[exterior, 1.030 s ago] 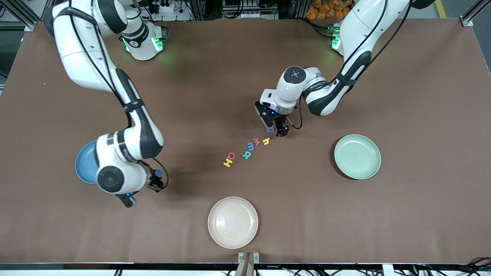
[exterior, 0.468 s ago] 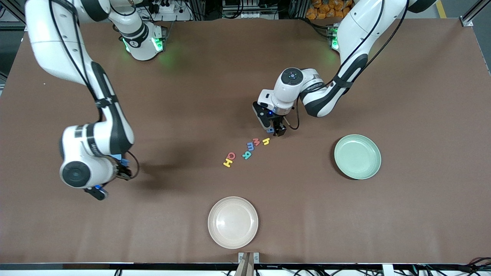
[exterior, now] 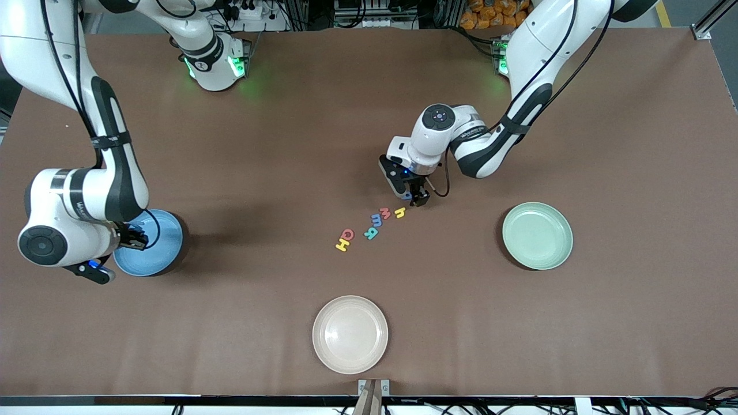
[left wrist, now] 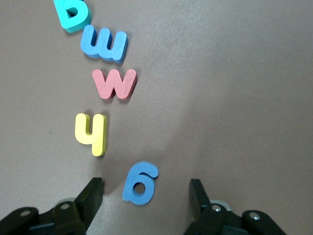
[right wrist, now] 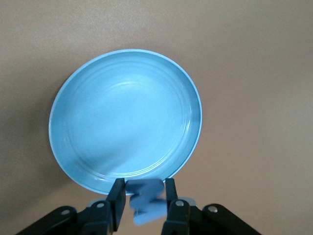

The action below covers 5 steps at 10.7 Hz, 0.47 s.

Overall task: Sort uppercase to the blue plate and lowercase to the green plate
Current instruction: 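Carry the blue W onto the blue plate and open the right gripper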

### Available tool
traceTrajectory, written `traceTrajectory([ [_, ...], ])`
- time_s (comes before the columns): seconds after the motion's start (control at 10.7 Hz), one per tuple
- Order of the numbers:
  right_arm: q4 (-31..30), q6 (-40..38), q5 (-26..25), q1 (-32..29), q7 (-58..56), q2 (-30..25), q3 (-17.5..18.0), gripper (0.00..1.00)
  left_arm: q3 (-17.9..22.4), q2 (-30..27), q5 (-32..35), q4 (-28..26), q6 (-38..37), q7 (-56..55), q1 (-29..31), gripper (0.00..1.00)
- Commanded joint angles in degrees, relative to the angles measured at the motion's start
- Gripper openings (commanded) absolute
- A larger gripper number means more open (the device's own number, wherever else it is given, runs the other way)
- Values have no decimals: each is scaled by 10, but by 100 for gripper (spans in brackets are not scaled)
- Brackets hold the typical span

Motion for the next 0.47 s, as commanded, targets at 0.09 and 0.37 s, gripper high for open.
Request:
traceTrajectory([
  [0.09,-18,5,-4,-1,6,-15,5,100,8,10,34,10,2,-10,-5,77],
  [0.37,-7,4,-5,-3,6,-13,5,100,11,10,38,11,2,-9,-5,71],
])
